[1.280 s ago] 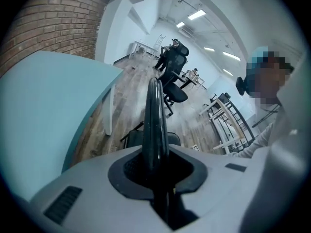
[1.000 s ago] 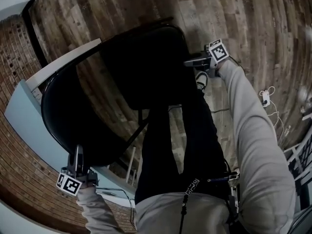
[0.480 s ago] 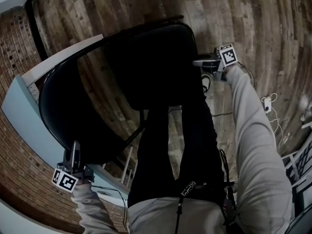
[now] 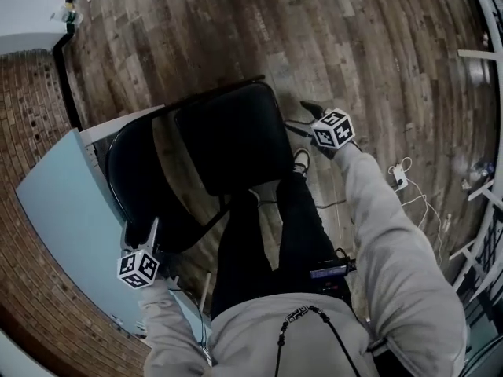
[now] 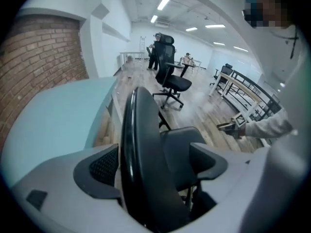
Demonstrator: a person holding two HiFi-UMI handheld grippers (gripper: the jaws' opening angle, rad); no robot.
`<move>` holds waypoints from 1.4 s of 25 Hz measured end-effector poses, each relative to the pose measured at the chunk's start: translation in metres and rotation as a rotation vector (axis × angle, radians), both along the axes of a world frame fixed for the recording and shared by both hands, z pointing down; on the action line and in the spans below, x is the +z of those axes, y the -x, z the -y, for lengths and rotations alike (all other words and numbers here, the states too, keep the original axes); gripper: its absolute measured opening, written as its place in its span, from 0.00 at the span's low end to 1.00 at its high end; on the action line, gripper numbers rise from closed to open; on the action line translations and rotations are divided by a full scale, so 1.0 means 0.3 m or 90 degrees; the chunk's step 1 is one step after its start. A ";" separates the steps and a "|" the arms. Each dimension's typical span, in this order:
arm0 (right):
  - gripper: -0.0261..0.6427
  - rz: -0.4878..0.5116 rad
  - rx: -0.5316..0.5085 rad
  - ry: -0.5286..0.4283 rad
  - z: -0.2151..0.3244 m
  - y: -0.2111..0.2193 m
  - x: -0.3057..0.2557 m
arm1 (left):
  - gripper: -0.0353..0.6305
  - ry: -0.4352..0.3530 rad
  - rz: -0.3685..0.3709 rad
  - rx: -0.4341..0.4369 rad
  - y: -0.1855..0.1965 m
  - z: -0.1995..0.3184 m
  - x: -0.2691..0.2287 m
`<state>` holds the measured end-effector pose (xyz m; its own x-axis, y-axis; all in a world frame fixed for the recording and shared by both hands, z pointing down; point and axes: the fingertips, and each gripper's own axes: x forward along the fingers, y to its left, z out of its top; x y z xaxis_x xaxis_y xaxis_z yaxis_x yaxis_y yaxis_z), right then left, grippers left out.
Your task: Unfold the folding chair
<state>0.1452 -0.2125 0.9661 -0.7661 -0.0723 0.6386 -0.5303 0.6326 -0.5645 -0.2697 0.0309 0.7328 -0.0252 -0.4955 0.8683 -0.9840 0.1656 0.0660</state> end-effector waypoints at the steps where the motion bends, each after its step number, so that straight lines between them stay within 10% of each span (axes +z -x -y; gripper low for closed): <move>1: 0.58 0.005 -0.002 -0.048 0.020 0.005 -0.148 | 0.71 -0.020 0.014 -0.007 0.007 0.006 -0.059; 6: 0.58 0.041 -0.004 -0.227 0.051 0.028 -0.900 | 0.71 -0.211 -0.122 -0.032 -0.122 0.082 -0.461; 12: 0.58 0.047 -0.069 -0.419 -0.018 0.065 -1.685 | 0.68 -0.396 -0.139 0.102 -0.416 0.272 -0.994; 15: 0.52 0.078 -0.078 -0.475 -0.090 0.098 -2.009 | 0.23 -0.487 -0.147 0.211 -0.599 0.345 -1.251; 17: 0.06 0.096 -0.079 -0.498 -0.178 0.123 -2.168 | 0.07 -0.554 -0.168 0.265 -0.711 0.350 -1.403; 23: 0.05 0.193 -0.041 -0.477 -0.422 0.293 -2.426 | 0.06 -0.620 -0.153 0.334 -0.783 0.357 -1.640; 35: 0.05 0.161 0.001 -0.511 -0.534 0.488 -2.498 | 0.06 -0.663 -0.131 0.367 -0.557 0.246 -1.741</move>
